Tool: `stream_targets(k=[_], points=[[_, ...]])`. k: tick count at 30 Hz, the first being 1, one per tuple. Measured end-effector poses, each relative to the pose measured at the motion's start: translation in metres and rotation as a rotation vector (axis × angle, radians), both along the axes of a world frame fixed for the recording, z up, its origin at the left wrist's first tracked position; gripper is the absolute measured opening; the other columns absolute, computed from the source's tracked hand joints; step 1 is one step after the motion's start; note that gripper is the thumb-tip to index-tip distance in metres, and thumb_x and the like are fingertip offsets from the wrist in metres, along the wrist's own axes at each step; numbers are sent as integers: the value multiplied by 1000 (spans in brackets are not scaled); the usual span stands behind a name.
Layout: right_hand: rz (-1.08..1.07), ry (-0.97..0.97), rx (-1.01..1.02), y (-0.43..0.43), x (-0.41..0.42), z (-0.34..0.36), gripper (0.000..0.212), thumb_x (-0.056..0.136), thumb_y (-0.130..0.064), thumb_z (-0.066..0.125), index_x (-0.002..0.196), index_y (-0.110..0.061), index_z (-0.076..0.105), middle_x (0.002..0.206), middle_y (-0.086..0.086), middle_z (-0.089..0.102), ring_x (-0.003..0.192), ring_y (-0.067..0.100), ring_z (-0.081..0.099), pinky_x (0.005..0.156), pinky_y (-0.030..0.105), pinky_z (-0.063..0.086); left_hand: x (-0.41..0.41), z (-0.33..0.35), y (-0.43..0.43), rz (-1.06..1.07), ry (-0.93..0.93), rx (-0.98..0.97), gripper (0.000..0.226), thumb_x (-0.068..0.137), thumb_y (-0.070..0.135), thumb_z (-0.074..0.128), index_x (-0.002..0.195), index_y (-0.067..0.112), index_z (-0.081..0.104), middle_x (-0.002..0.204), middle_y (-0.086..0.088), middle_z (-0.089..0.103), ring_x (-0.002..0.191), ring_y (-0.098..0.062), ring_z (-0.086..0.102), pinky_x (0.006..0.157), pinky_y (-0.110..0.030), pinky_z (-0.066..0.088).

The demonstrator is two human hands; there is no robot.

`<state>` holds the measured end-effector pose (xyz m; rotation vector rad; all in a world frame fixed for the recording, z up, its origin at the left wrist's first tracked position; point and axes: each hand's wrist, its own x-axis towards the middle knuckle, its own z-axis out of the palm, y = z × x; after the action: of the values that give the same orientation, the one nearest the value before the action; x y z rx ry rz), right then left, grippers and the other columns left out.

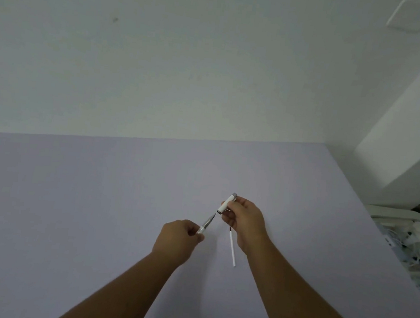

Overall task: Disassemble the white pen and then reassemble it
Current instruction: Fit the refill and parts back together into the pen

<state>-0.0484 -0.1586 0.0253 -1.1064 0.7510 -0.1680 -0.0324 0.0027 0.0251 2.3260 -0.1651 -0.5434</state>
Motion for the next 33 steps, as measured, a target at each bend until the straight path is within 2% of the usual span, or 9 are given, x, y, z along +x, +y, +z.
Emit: stream_targets(k=[4, 7, 11, 14, 18, 22, 27, 33], points=[[100, 31, -56, 3, -3, -3, 25, 85, -6, 58, 110, -6, 62, 99, 17, 72, 74, 21, 70, 65, 27, 57, -1, 2, -1, -5, -6, -17, 10, 82, 29, 66, 86, 21, 70, 67, 9, 60, 57, -6, 53, 51, -18, 38], [196, 26, -98, 7, -6, -4, 27, 86, -6, 58, 112, -8, 61, 101, 18, 71, 73, 19, 70, 64, 26, 57, -2, 5, -3, -12, -19, -18, 11, 83, 29, 66, 87, 20, 70, 65, 10, 59, 56, -6, 51, 50, -18, 36], [284, 15, -100, 6, -8, -3, 23, 85, -10, 62, 108, -11, 66, 88, 9, 72, 70, 14, 70, 62, 23, 57, 0, 6, -2, 5, -20, -23, 11, 82, 29, 67, 86, 19, 70, 63, 9, 58, 55, -7, 51, 50, -18, 36], [347, 30, -117, 6, -8, -3, 12, 82, -18, 70, 92, -11, 70, 78, 4, 72, 65, 11, 67, 61, 22, 55, 1, 7, -2, 9, -21, -23, 10, 82, 29, 67, 85, 20, 70, 64, 9, 58, 55, -7, 51, 51, -19, 37], [337, 92, -136, 6, -8, -3, 18, 78, -25, 74, 84, -8, 70, 66, 0, 66, 57, 11, 59, 57, 23, 51, 0, 7, -3, 8, -33, -14, 8, 80, 29, 69, 81, 21, 68, 63, 9, 58, 53, -8, 52, 50, -20, 37], [337, 131, -118, 6, -7, -3, 16, 77, -23, 74, 73, -9, 69, 61, 2, 61, 53, 11, 53, 54, 24, 47, -1, 7, -6, 9, -70, 26, 8, 80, 29, 68, 83, 21, 68, 63, 9, 58, 54, -8, 52, 49, -20, 36], [341, 137, -107, 4, -4, -1, 15, 79, -21, 73, 72, -8, 69, 63, 4, 60, 54, 12, 53, 55, 24, 47, 0, 9, -14, 1, -110, 64, 11, 82, 29, 66, 87, 20, 69, 64, 7, 58, 56, -10, 53, 50, -22, 38], [386, 109, -80, -1, -5, 0, 15, 82, -18, 70, 82, -3, 68, 65, 4, 63, 56, 12, 56, 55, 22, 49, 2, 7, -16, -2, -105, 49, 13, 82, 28, 66, 91, 18, 70, 66, 7, 58, 55, -8, 51, 48, -20, 35]])
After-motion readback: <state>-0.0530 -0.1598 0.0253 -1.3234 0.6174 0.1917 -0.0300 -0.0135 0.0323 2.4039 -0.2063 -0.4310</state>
